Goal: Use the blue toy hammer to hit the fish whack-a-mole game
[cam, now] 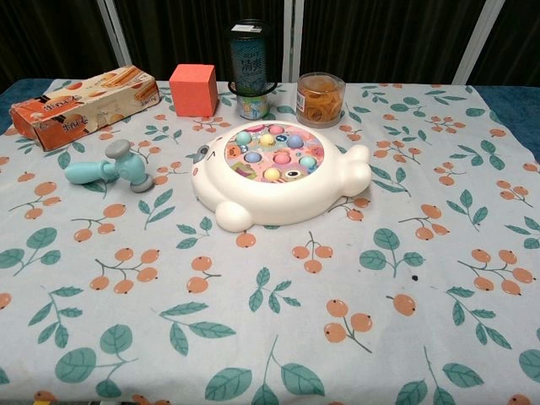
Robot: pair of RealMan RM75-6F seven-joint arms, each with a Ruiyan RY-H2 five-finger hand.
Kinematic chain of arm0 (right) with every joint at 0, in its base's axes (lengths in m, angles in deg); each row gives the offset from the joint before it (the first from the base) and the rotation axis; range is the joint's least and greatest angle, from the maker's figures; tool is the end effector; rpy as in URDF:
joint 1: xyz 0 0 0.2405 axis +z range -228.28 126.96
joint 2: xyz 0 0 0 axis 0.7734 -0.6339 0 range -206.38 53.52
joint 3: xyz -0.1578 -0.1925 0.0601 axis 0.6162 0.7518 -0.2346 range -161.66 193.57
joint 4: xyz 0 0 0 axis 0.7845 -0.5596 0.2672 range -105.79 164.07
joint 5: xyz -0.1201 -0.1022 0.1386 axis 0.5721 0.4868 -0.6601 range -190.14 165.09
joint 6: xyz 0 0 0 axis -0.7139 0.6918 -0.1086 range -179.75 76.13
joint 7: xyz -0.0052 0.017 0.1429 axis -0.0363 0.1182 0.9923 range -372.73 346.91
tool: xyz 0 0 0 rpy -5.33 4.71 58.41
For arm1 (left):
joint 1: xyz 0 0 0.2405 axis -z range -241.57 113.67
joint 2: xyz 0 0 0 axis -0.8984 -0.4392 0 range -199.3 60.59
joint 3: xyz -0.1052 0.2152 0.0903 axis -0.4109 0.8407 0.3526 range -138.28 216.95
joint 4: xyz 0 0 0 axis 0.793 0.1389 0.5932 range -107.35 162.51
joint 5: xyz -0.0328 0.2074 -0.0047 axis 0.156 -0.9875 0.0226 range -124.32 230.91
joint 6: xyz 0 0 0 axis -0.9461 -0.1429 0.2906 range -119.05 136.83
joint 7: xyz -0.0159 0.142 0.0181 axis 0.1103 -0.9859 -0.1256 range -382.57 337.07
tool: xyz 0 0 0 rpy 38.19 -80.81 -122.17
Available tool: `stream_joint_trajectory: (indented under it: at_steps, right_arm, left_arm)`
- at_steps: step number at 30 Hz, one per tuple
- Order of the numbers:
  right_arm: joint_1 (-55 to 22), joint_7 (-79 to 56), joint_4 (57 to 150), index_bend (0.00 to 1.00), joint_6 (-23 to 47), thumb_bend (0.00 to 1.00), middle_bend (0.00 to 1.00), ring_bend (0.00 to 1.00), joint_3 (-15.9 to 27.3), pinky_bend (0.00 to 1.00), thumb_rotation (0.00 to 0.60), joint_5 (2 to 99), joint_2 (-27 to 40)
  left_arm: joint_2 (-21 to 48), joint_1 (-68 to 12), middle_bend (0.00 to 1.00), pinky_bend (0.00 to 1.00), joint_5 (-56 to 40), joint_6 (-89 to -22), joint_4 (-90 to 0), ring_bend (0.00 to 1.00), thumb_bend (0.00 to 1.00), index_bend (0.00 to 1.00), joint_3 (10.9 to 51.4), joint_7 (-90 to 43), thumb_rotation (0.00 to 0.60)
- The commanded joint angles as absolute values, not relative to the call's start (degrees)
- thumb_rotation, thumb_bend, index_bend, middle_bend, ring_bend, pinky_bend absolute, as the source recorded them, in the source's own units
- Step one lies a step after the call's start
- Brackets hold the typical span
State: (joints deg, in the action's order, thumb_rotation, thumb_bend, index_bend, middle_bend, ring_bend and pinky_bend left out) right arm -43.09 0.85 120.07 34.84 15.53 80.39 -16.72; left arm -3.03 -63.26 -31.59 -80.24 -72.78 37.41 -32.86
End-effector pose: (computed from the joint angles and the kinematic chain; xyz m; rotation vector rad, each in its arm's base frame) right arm -0.2993 -0.1862 0.1767 1.4791 -0.9542 1.0883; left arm -0.2921 0.1540 0.1444 -1.3068 -0.9233 -0.8678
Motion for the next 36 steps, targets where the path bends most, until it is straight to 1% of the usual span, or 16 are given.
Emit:
stream_joint_trajectory:
  at_steps: [1, 5, 10, 14, 17, 23, 25, 28, 32, 36]
  right_arm:
    - [-43.6, 0.9, 120.2, 0.00, 35.5, 0.21, 0.07, 0.00, 15.7, 0.00, 0.600, 80.5, -16.7]
    - [-44.2, 1.3, 120.0, 0.00, 36.2, 0.21, 0.07, 0.00, 15.8, 0.00, 0.600, 80.9, -16.7]
    - [-44.8, 2.0, 119.5, 0.00, 37.7, 0.21, 0.07, 0.00, 15.7, 0.00, 0.600, 81.8, -16.9]
    - [-45.2, 2.1, 119.4, 0.00, 39.2, 0.21, 0.07, 0.00, 15.2, 0.00, 0.600, 82.3, -17.8]
    - [-45.5, 1.8, 120.0, 0.00, 40.2, 0.21, 0.07, 0.00, 14.8, 0.00, 0.600, 82.5, -19.0]
    - [-45.6, 1.4, 121.4, 0.00, 41.4, 0.21, 0.07, 0.00, 14.1, 0.00, 0.600, 83.0, -21.2]
    - [-45.5, 1.2, 121.6, 0.00, 41.2, 0.21, 0.07, 0.00, 14.1, 0.00, 0.600, 83.0, -21.4]
    - [-45.4, 1.4, 121.8, 0.00, 40.5, 0.21, 0.07, 0.00, 14.1, 0.00, 0.600, 82.8, -21.4]
    - [-45.2, 1.7, 121.5, 0.00, 39.6, 0.21, 0.07, 0.00, 14.0, 0.00, 0.600, 82.1, -21.1]
    - [-44.7, 2.0, 121.1, 0.00, 38.6, 0.21, 0.07, 0.00, 13.8, 0.00, 0.600, 81.7, -21.0]
  left_arm:
    - [-3.0, -63.2, 0.16, 0.02, -31.9, -80.2, -72.7, 0.00, 0.14, 0.21, 37.5, -32.8, 0.600]
    - [-3.5, -62.8, 0.16, 0.02, -33.2, -79.7, -72.7, 0.00, 0.14, 0.21, 37.9, -33.1, 0.600]
    - [-4.2, -60.6, 0.16, 0.02, -35.1, -78.8, -73.1, 0.00, 0.14, 0.21, 36.6, -32.7, 0.600]
    - [-5.4, -56.7, 0.16, 0.02, -35.9, -74.7, -74.0, 0.00, 0.14, 0.23, 34.9, -32.4, 0.600]
    - [-5.5, -52.6, 0.18, 0.04, -35.1, -70.1, -74.3, 0.04, 0.15, 0.24, 32.9, -30.7, 0.600]
    - [-3.1, -43.4, 0.19, 0.05, -26.3, -56.8, -72.7, 0.05, 0.18, 0.27, 28.1, -26.4, 0.600]
    - [-1.1, -40.5, 0.19, 0.05, -23.6, -53.2, -70.9, 0.05, 0.20, 0.27, 27.0, -26.4, 0.600]
    - [1.7, -37.0, 0.19, 0.05, -19.5, -48.3, -68.4, 0.05, 0.21, 0.28, 26.5, -27.8, 0.600]
    - [5.5, -33.9, 0.19, 0.06, -14.9, -44.0, -64.9, 0.05, 0.22, 0.30, 26.7, -29.7, 0.600]
    - [8.7, -32.3, 0.22, 0.06, -11.3, -43.2, -61.9, 0.08, 0.25, 0.30, 26.8, -31.5, 0.600]
